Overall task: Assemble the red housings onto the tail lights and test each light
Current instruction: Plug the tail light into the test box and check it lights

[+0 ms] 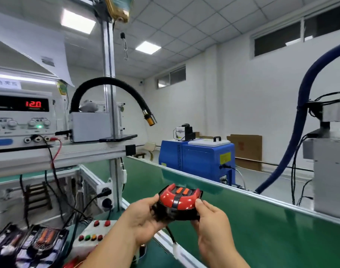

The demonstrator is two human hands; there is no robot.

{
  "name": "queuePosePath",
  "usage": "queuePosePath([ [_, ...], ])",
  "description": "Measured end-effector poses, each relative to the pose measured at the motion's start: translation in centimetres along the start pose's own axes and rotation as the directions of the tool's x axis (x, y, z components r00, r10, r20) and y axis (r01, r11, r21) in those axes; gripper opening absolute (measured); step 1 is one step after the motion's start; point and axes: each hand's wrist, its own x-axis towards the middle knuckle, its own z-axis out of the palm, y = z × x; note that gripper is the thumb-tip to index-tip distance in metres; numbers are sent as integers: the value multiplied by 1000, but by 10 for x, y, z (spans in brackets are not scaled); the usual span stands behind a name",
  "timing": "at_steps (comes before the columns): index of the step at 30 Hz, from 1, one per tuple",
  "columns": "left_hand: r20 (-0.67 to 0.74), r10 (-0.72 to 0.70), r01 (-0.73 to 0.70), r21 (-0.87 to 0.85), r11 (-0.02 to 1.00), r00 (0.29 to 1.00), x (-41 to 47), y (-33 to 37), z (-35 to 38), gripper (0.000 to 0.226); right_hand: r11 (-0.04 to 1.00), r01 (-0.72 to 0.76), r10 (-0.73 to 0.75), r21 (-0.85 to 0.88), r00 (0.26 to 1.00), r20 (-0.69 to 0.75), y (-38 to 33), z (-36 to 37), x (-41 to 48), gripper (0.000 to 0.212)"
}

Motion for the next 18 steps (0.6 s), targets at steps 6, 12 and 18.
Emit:
queuePosePath([
  [6,-51,161,-153,129,980,986,45,2,-2,26,992,-120,119,49,993,28,26,7,72,26],
  [12,-197,597,-388,596,703,778,67,-32,14,43,919,-370,345,140,922,175,49,14,94,26],
  [18,-183,405,-304,412,859,896,79,-5,9,24,987,-163,163,-7,980,116,44,20,107,29],
])
